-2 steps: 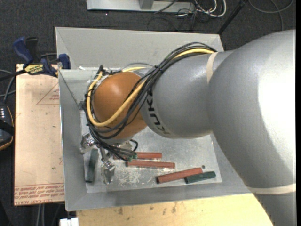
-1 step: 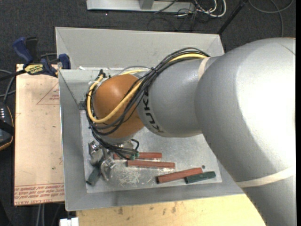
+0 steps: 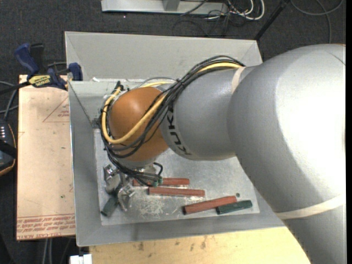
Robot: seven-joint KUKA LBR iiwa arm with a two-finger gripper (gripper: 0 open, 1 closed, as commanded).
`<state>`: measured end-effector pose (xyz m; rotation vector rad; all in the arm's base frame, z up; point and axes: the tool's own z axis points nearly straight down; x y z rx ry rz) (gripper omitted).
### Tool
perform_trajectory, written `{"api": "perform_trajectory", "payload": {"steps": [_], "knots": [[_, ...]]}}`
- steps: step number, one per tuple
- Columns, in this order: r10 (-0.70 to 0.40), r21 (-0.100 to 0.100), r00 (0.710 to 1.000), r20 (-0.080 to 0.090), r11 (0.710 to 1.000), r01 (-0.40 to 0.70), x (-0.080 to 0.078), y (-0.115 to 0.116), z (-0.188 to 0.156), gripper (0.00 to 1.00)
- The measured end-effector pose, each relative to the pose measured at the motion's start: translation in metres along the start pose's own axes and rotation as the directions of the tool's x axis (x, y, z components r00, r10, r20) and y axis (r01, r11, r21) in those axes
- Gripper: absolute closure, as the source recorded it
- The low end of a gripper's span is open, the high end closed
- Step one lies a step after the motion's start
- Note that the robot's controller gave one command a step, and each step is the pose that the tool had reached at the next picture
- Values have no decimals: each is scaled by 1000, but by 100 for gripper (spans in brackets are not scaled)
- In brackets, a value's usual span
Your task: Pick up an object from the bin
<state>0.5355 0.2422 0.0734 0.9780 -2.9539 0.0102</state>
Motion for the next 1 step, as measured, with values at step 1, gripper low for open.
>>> {"api": "perform_trajectory", "payload": {"steps": [1], "knots": [[1, 3, 999, 36, 1000, -1, -26, -20, -151, 100]]}}
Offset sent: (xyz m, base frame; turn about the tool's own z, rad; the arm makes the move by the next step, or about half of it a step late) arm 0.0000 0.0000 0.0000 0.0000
